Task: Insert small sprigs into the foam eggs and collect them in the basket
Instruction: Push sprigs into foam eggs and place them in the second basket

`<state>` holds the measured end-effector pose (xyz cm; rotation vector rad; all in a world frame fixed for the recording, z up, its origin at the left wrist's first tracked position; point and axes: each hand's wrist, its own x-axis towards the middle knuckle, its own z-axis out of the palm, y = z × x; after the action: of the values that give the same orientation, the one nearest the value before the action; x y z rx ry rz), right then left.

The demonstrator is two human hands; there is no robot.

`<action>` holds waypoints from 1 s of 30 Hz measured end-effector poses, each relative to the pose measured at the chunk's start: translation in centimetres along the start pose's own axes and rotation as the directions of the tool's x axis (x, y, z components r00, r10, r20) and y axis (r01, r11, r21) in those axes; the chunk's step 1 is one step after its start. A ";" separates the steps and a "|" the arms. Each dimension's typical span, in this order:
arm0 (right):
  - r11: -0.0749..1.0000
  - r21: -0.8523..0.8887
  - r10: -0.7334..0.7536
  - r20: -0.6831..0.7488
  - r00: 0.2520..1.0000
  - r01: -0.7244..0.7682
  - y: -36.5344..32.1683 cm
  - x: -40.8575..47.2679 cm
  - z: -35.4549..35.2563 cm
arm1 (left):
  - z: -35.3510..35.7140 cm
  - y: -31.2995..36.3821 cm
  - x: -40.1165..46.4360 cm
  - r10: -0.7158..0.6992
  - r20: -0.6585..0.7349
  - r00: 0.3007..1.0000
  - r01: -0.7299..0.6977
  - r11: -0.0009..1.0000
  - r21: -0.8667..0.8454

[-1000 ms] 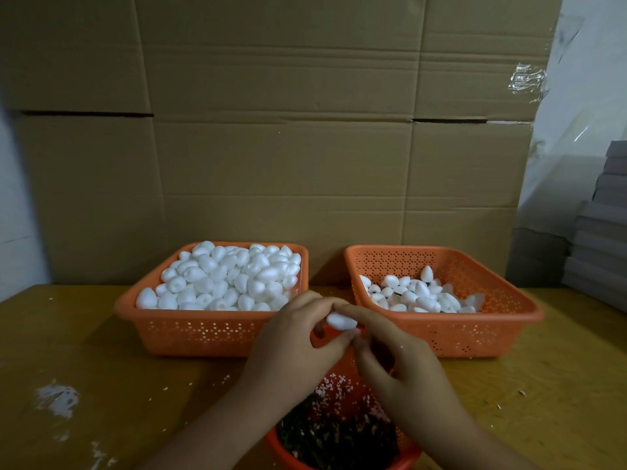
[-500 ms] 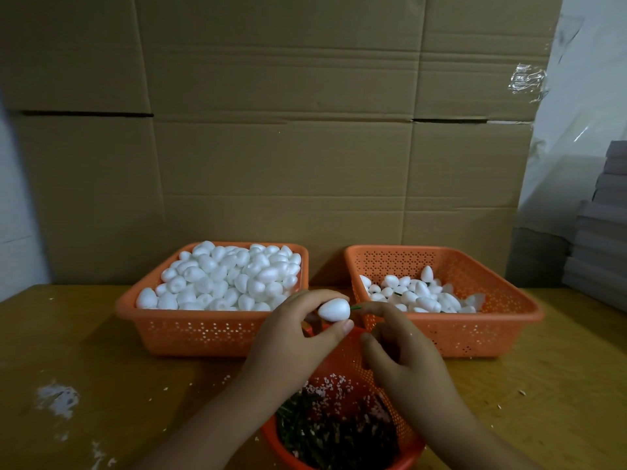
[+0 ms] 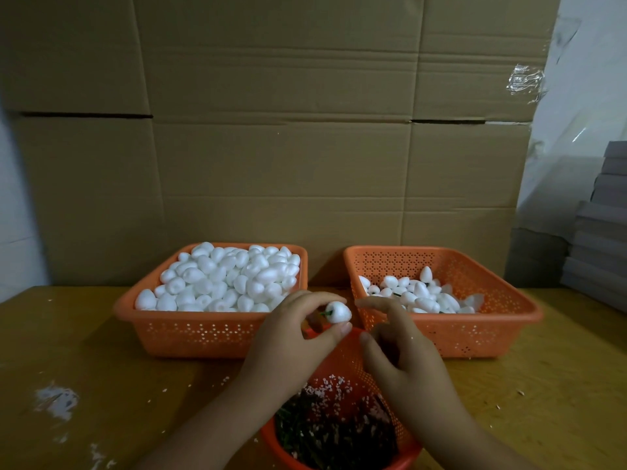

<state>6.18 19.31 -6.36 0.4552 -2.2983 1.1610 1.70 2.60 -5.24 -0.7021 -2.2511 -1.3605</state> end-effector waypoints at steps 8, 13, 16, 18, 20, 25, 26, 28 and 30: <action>0.996 -0.019 0.083 0.028 0.996 -0.082 0.7 0.3 0.4 | -0.1 0.1 -0.1 -0.048 -0.005 0.999 0.047 0.989 -0.139; 1.000 0.026 -0.006 0.002 1.000 0.006 0.3 0.3 0.1 | -0.1 0.1 -0.1 -0.042 -0.005 0.999 0.041 0.992 -0.123; 0.998 0.002 -0.061 0.052 0.997 0.061 0.0 0.1 0.0 | -0.2 0.1 0.0 0.005 -0.015 1.000 -0.006 0.999 -0.045; 0.995 -0.035 -0.094 0.094 0.991 0.097 0.0 0.0 0.0 | -0.2 0.1 0.1 0.042 -0.030 0.999 -0.042 0.999 0.001; 0.995 -0.033 -0.094 0.090 0.992 0.097 0.1 0.0 0.0 | -0.2 0.1 0.1 0.036 -0.033 0.999 -0.036 0.999 -0.004; 0.996 0.091 0.023 -0.026 0.999 -0.021 0.3 0.4 0.2 | -0.2 -0.1 0.1 -0.059 -0.011 0.998 0.057 0.993 -0.099; 0.989 0.139 0.052 -0.031 0.998 -0.047 0.2 0.5 0.2 | -0.3 -0.1 0.1 -0.062 -0.002 0.998 0.062 0.992 -0.110; 0.961 0.257 0.105 -0.005 0.995 -0.100 0.0 0.7 0.0 | -0.2 0.1 0.1 -0.045 0.032 0.998 0.049 0.989 -0.136; 0.930 0.342 0.138 0.021 0.990 -0.137 -0.2 1.0 -0.3 | -0.1 0.5 0.0 0.004 0.069 0.998 0.004 0.993 -0.115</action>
<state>5.54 19.33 -5.49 0.4204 -2.1557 1.6432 2.02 2.67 -4.88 -0.7991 -2.2399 -1.4969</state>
